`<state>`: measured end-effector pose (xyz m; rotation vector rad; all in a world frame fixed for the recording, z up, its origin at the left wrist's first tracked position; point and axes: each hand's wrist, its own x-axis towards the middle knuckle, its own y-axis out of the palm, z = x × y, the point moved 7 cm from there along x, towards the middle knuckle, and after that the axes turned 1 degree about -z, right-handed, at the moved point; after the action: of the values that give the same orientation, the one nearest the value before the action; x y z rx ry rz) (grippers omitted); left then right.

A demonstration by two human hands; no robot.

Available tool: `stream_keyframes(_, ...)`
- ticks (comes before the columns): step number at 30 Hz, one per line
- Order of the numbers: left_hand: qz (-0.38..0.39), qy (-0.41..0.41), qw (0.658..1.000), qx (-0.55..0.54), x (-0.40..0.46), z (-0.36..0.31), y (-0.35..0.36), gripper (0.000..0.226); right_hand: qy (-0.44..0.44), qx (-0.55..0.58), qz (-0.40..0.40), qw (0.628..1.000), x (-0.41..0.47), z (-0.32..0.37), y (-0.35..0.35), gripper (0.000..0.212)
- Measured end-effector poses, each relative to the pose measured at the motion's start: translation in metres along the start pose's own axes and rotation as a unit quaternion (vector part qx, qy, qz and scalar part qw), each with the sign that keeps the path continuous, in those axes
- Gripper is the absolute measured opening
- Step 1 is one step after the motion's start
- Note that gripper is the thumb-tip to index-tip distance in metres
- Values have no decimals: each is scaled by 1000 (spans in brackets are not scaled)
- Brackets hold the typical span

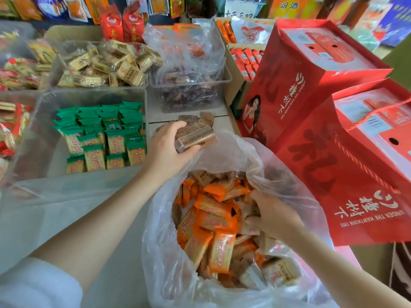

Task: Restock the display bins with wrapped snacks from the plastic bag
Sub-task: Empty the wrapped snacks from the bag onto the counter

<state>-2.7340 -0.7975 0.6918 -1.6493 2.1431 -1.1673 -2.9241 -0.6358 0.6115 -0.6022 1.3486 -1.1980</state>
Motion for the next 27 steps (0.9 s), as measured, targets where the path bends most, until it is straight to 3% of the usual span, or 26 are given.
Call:
stream_keyframes(3,-1,-67,998,10,27,32,2,56,13,198,-135,971,20,10,-78,28)
stream_keyframes(7,52,-106,987,112,61,82,29,52,11,419,-237,876,69,14,-141,12)
stream_keyframes(9,93,-116,974,173,82,108,54,58,29,459,-248,853,122,18,-154,14)
stream_keyframes(13,238,-58,926,288,81,120,111,69,88,494,-232,833,197,22,-146,19)
stream_keyframes(17,325,12,863,386,75,132,140,56,135,473,-190,850,269,20,-127,28)
stream_keyframes(20,321,-21,897,303,82,132,131,61,193,497,-137,835,305,16,-102,35)
stream_keyframes(23,240,-58,949,194,97,130,104,51,218,565,-58,794,325,36,-73,31)
stream_keyframes(27,157,-75,983,59,104,115,75,35,192,527,17,828,336,64,-45,51)
